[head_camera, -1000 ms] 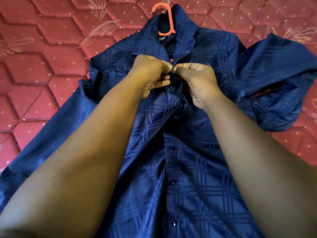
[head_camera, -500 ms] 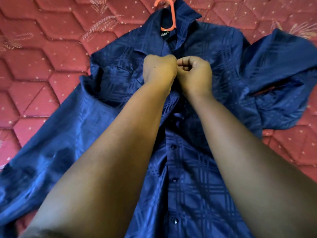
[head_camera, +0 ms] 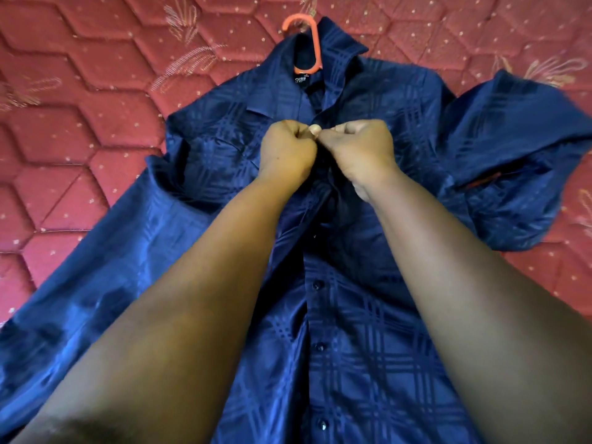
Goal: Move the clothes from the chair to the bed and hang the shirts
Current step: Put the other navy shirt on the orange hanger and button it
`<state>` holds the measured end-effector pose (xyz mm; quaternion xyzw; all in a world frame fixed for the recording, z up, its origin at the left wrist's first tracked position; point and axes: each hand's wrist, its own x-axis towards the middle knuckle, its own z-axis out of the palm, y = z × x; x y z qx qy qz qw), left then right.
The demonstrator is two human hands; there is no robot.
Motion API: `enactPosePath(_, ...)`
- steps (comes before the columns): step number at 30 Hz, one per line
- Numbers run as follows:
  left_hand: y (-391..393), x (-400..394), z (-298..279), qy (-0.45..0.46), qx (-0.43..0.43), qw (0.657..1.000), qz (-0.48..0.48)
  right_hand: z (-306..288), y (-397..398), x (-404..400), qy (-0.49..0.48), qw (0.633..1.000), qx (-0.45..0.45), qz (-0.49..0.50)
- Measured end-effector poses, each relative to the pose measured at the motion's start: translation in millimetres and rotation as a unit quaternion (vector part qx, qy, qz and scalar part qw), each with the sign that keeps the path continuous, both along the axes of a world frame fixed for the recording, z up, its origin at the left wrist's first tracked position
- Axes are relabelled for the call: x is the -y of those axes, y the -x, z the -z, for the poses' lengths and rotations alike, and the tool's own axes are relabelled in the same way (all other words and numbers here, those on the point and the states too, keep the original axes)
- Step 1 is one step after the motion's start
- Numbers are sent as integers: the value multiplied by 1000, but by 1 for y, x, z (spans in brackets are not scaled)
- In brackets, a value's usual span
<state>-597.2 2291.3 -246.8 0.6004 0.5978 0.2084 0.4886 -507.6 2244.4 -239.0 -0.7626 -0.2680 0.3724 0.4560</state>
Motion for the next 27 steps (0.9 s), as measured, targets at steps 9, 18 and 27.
enactPosePath(9, 34, -41, -7, -221, -179, 958, 17, -15, -37, -30, 40, 996, 5, -79)
enactPosePath(18, 75, -95, 15, -201, -402, 880, 153, -3, -97, -69, 257, 819, 444, -257)
enactPosePath(27, 121, -28, 19, -290, -266, 907, 154, 9, -39, 34, 131, 881, 445, -97)
